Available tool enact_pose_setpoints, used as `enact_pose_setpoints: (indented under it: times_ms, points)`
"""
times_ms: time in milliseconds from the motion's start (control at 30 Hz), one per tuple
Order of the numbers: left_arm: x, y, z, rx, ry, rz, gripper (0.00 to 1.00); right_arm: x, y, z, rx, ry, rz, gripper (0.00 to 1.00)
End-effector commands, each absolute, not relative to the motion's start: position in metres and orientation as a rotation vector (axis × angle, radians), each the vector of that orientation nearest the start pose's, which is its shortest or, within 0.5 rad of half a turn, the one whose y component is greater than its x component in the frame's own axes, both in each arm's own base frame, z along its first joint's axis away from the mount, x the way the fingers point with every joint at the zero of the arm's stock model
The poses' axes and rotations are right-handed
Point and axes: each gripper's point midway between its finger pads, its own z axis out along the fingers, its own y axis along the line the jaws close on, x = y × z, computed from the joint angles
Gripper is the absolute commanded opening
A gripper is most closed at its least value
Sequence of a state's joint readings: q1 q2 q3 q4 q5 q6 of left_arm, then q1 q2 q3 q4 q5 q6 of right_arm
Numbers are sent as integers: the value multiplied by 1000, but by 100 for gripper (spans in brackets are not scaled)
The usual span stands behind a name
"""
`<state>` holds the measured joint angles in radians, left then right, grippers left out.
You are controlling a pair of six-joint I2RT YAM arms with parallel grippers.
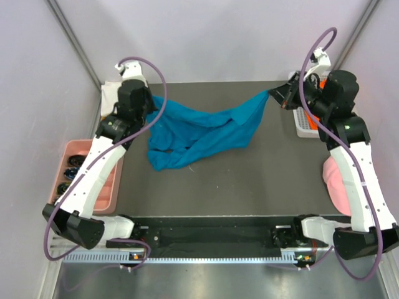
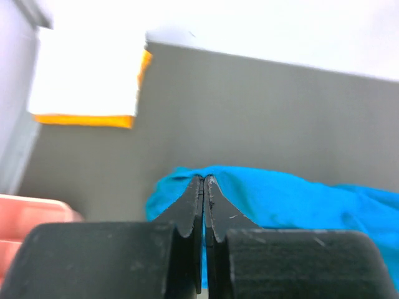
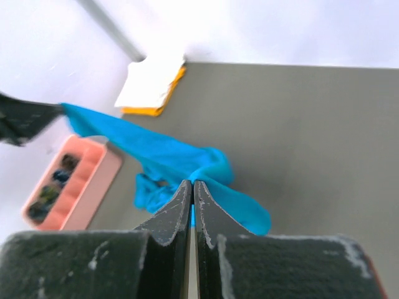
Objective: Fold and stack the t-shirts
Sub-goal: Flatten out the tshirt
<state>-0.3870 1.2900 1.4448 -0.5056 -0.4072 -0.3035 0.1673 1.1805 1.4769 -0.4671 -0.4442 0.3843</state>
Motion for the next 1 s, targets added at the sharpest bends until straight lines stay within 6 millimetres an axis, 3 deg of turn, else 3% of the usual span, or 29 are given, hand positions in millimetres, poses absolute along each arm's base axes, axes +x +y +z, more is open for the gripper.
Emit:
enact_pose_setpoints:
  times_ms: [0,233,367,600,667,767,900,933,967]
  points:
    - [385,-54,392,-245,1786,21,0,323,114,441,-80,1717,580,0]
    - [375,-24,410,-280,1752,90,0,320,88,439,21,1712,456,0]
    - [372,-23,415,-267,1754,89,0,319,76,441,74,1700,397,0]
    - [354,-18,449,-252,1699,90,0,304,51,465,151,1628,290,0]
    - [349,-21,447,-233,1719,73,0,301,48,461,161,1644,280,0]
    - [345,-32,428,-187,1793,22,0,299,50,445,165,1694,284,0]
    - [339,-45,379,-152,1905,-42,0,296,48,414,201,1751,281,0]
    - [339,-48,369,-157,1920,-58,0,297,48,397,213,1786,279,0]
    - [338,-50,348,-154,1960,-61,0,299,49,388,218,1805,280,0]
